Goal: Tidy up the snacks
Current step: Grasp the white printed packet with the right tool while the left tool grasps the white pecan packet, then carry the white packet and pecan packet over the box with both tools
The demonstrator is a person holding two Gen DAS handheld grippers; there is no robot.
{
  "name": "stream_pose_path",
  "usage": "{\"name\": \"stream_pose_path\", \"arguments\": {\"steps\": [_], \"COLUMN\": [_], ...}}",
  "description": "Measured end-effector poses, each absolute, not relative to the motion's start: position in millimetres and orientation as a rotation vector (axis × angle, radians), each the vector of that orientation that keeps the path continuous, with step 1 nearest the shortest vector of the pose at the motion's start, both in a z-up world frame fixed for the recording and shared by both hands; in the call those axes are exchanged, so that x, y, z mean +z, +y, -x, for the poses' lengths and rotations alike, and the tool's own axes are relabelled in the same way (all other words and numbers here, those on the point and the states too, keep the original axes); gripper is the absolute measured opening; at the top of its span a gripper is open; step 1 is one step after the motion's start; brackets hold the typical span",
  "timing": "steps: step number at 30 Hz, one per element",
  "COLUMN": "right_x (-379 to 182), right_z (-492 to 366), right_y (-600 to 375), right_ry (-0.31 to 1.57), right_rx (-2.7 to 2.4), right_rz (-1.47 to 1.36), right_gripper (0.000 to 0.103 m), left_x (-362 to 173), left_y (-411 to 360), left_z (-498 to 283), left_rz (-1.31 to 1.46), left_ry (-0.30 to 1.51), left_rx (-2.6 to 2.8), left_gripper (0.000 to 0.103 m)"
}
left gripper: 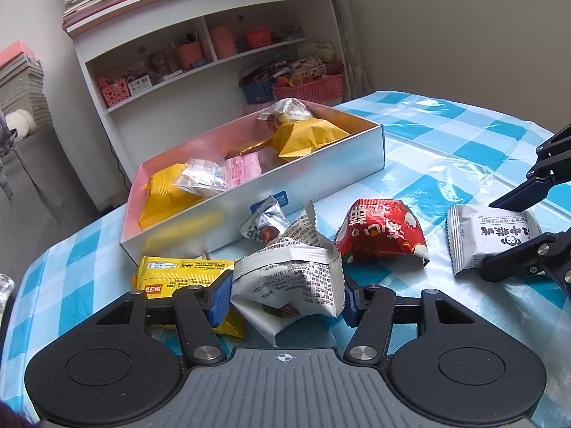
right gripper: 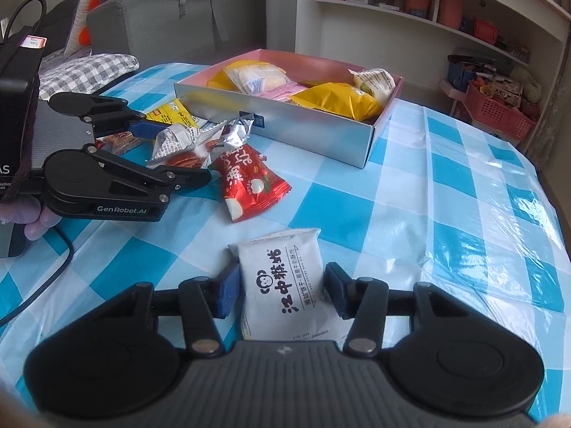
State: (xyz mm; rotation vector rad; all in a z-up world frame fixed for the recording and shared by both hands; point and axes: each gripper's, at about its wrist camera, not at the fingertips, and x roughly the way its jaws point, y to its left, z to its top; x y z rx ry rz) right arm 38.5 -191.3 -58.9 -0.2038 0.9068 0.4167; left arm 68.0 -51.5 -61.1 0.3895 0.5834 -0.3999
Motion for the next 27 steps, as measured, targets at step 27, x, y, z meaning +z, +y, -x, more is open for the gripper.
{"name": "stream_pose_path", "arguments": {"steps": [27], "right_x": [-38.1], "right_z": [-50.7], "right_y": [-170.2], "right_ry": [0.860], "right_rx": [0.419], "right_rz": [0.272], "right_gripper": [0.043], "left_x": [-42.7], "left_y": [-46.1], "left_z": [-64.4], "left_rz": [-0.321], "left_ry": [0.678], "left_rx": [-0.452], "left_gripper": [0.055]}}
